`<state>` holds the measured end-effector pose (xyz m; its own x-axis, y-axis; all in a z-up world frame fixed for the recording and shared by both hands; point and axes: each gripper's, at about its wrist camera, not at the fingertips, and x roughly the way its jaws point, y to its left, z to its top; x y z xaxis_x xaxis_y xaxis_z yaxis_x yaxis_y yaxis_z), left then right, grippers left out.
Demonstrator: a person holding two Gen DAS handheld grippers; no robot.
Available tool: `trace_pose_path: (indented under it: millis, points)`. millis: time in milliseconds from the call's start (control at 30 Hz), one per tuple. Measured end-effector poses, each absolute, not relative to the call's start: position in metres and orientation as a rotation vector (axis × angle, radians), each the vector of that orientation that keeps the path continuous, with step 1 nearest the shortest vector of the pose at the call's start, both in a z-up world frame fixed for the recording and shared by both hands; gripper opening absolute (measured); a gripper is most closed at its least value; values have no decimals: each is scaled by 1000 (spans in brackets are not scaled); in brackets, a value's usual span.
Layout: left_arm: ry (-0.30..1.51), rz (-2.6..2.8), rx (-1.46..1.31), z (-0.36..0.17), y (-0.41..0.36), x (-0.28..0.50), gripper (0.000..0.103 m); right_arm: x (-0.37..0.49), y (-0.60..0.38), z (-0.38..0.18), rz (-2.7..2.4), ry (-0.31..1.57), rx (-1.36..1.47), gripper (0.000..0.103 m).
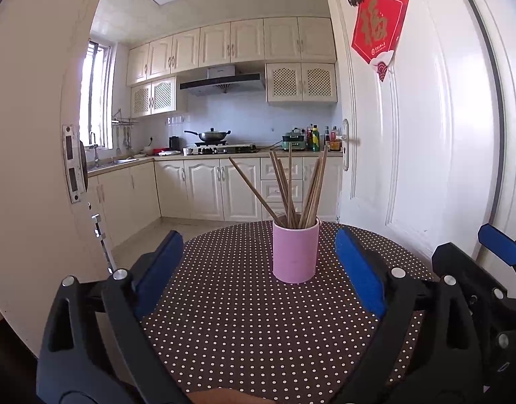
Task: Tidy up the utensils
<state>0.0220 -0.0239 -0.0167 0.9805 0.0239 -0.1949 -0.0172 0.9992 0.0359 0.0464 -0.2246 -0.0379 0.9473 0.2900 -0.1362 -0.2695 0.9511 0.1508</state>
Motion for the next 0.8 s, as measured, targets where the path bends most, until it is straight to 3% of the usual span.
trace_pose_path:
  millis: [800]
  points:
    - [208,22,22,-21,-23,27,91,51,-226,-39,294,206,157,95]
